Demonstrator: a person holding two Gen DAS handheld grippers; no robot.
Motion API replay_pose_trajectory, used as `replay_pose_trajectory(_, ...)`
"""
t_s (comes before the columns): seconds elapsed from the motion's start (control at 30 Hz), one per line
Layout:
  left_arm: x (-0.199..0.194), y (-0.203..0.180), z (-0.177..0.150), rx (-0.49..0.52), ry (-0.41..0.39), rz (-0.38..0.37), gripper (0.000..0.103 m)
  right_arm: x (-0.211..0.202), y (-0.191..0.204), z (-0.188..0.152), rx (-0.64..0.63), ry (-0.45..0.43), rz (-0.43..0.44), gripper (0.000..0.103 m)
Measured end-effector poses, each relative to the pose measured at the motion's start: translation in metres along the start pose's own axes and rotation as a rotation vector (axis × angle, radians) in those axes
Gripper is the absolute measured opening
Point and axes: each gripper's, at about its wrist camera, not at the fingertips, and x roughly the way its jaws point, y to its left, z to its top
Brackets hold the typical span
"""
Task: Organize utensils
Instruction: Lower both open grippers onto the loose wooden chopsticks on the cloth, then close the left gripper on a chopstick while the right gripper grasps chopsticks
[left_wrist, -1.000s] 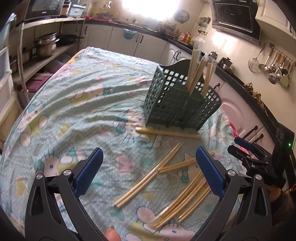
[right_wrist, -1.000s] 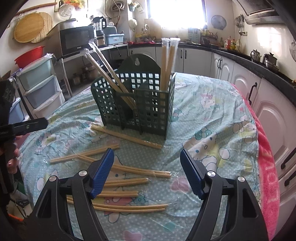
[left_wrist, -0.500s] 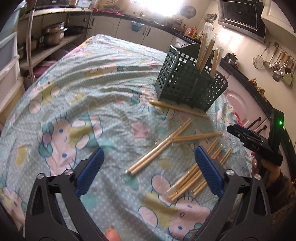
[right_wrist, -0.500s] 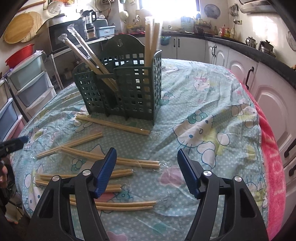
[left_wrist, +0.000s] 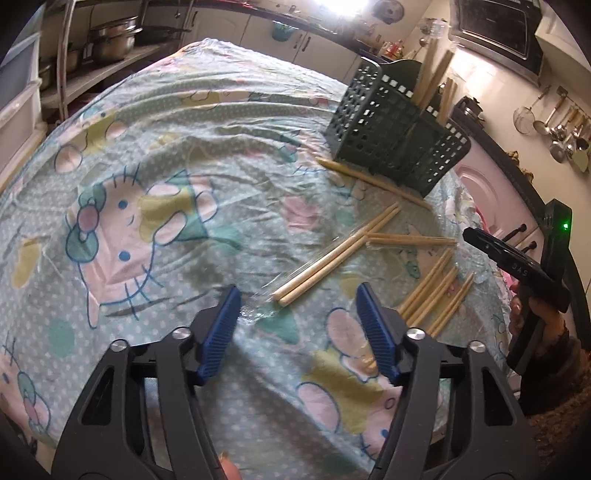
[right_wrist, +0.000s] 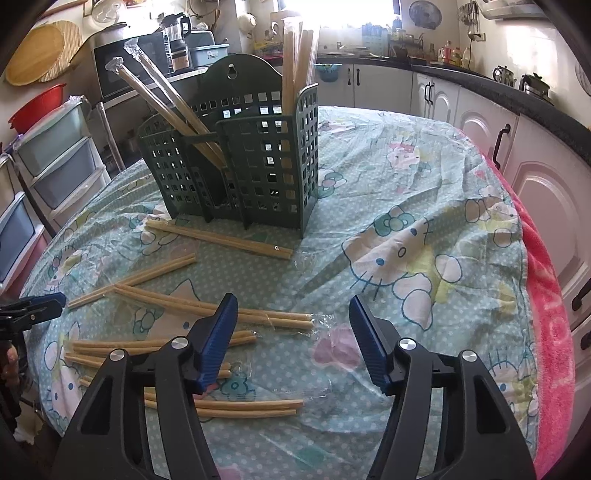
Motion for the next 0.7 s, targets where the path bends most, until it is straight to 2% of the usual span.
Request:
replay_pose_trajectory(0.33,0.000,0.012,-0.004,0.007,-0.023,0.024,0.023,0.015,-0.009,-0.004,0.051,0.047,0.030,0.045)
replay_pose_trajectory(0.4,0.000,0.015,-0.004,0.003,-0.027,0.023,0.020,0.017,-0.013,-0.005,0.075,0.053,0.033,0.045)
replay_pose_trajectory(0.7,-0.002,0.018,-0.005,-0.001,-0.035,0.024,0.014,0.024,-0.027,-0.008,0.150,0.064,0.071,0.032)
